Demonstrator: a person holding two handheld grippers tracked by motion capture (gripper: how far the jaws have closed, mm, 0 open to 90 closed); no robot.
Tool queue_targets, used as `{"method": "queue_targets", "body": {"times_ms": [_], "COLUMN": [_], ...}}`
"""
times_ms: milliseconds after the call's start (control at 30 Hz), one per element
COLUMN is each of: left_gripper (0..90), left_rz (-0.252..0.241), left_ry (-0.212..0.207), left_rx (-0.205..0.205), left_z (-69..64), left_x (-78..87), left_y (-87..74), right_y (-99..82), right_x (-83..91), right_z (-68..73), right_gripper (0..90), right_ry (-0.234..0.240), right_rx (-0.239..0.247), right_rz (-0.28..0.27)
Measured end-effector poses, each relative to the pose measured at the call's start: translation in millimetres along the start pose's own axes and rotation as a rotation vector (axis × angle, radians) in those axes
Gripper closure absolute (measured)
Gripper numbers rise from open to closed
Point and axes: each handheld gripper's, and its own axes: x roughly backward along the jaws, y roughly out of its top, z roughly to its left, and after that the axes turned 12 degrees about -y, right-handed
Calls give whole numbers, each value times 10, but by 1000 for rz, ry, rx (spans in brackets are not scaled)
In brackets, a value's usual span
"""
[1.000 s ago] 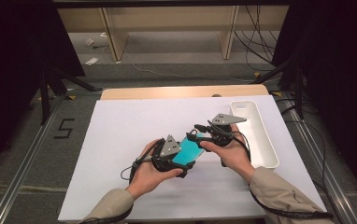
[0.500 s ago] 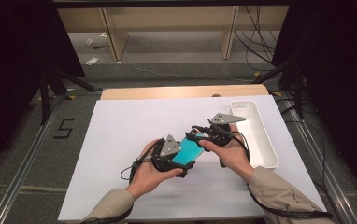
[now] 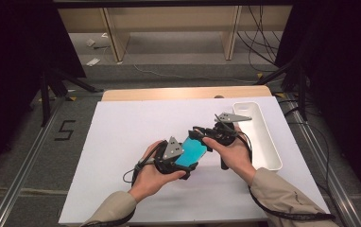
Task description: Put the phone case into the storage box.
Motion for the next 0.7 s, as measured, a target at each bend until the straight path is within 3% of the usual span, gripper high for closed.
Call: {"method": "queue_targets", "body": {"times_ms": [233, 333, 367, 400, 467, 567, 700], "left_gripper": [165, 198, 222, 174, 170, 161, 155], "left_rz": [-17, -23, -30, -39, -36, -66, -83], "left_ry": [22, 35, 24, 13, 6, -12, -30], "left_rx": [-18, -33, -27, -6, 25, 44, 34], "left_z": [-39, -12, 8, 28, 68, 96, 87], "left_x": [-31, -10, -2, 4, 28, 63, 79], "left_y": [9, 20, 17, 8, -14, -20, -9], "right_y": [49, 99, 122, 166, 188, 251, 262], "right_x": [52, 102, 121, 159, 175, 231, 240], "right_z": [47, 103, 126, 148, 151, 133, 107], "right_gripper": [762, 801, 801, 801, 801, 801, 800], "right_ry": [41, 97, 87, 102, 106, 89, 79], "right_rx": [-48, -59, -20, -6, 3, 58, 92], "right_rz": [-28, -41, -49, -60, -69, -84, -79]}}
